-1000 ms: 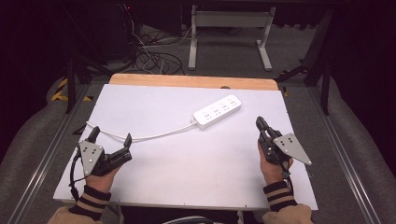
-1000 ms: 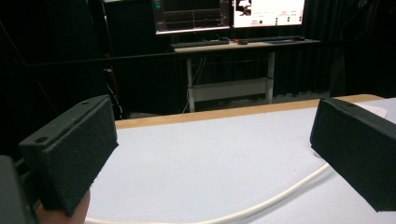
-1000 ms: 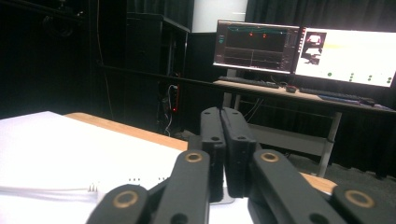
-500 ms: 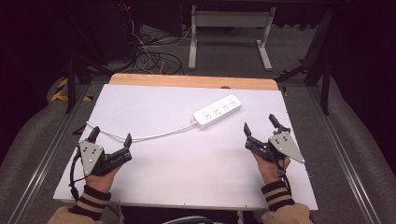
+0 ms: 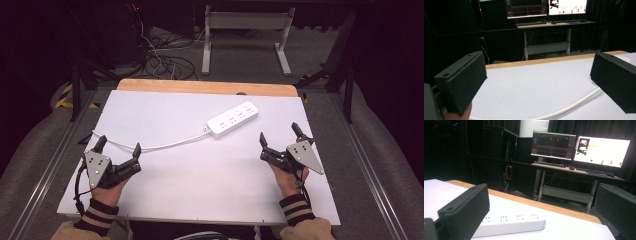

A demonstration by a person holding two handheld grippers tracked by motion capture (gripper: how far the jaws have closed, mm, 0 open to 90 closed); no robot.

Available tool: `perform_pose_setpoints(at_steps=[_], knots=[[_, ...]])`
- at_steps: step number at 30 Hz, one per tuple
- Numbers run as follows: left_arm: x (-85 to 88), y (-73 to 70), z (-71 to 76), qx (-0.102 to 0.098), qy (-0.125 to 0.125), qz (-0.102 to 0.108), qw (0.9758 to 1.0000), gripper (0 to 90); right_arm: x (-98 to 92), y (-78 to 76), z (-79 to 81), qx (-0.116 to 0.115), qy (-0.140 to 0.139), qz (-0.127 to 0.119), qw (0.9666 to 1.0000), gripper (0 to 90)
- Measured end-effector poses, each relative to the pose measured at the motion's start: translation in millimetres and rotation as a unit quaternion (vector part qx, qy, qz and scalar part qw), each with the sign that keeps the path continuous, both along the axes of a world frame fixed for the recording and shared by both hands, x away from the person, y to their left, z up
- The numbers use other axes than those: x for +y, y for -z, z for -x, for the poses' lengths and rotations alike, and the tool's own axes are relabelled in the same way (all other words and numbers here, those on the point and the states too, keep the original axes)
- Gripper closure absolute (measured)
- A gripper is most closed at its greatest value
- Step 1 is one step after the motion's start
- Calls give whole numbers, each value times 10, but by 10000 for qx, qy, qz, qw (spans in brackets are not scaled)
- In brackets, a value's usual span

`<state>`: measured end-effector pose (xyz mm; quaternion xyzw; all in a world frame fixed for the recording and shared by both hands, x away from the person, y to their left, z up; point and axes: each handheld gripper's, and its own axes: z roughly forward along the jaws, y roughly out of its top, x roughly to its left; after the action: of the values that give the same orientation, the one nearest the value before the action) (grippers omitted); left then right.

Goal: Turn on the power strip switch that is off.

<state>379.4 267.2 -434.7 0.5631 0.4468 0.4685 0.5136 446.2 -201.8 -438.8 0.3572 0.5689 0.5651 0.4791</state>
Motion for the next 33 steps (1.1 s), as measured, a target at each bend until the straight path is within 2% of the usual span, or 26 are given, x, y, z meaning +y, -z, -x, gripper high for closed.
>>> perform_pose_setpoints(at_steps=[19,27,33], knots=[[-8,-2,5,-100,9,5,9999,3,23,27,-12,125,-79,57,9999,4],[-9,-1,6,-90,14,-12,10000,3,19,44,-29,320,-73,74,9994,18],[-4,-4,23,-107,3,-5,9999,3,36,47,-29,314,-112,96,9994,24]])
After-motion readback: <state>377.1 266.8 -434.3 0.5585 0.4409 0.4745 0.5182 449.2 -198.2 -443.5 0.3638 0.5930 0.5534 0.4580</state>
